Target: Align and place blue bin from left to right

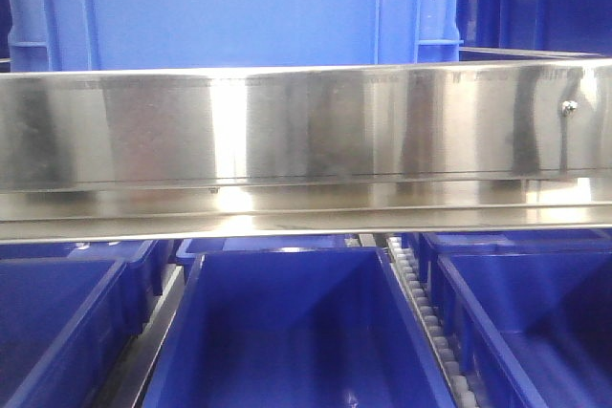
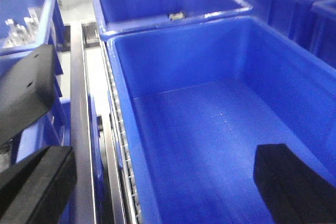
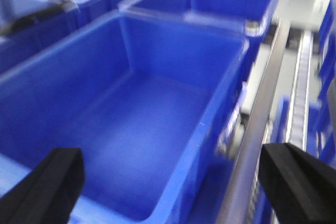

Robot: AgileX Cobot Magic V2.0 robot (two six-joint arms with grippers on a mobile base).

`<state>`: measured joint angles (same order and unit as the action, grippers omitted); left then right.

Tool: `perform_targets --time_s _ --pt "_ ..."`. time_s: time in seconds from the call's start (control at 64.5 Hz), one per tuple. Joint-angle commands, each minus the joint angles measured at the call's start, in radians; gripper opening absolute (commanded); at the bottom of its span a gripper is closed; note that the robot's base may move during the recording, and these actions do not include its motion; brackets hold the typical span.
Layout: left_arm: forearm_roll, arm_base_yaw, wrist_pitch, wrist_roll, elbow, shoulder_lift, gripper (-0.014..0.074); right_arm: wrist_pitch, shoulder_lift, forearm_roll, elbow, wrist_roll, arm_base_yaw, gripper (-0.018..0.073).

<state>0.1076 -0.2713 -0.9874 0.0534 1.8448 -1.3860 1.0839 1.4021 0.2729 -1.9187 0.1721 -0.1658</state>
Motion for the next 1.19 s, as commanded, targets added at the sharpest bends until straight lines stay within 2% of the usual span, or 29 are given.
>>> perform_targets --time_s 0.0,0.062,0.14,0.264,0.512,1.179 --pt "0.010 -0.007 -0.074 0.013 0.111 -0.083 0.0578 0.048 0.095 -0.142 -0.132 -0.073 -0.027 0.0561" --pt "0.045 -0.007 -0.138 0.041 0.186 -0.145 0.0578 0.098 0.166 -0.260 -0.217 -0.142 -0.064 0.0561" --pt "0.093 -0.007 -0.201 0.082 0.267 -0.212 0.0578 0.136 0.238 -0.321 -0.299 -0.192 -0.100 0.0561" --pt "0.103 -0.007 -0.228 0.091 0.340 -0.298 0.0578 0.137 0.343 -0.321 -0.381 -0.230 -0.120 0.0561" --pt "0.098 -0.007 -0.224 0.109 0.342 -0.401 0.0578 0.137 0.480 -0.321 -0.411 -0.285 -0.105 0.0561" --pt "0.063 0.006 -0.198 0.115 0.342 -0.537 0.0578 0.125 0.609 -0.309 -0.411 -0.321 -0.103 0.0561"
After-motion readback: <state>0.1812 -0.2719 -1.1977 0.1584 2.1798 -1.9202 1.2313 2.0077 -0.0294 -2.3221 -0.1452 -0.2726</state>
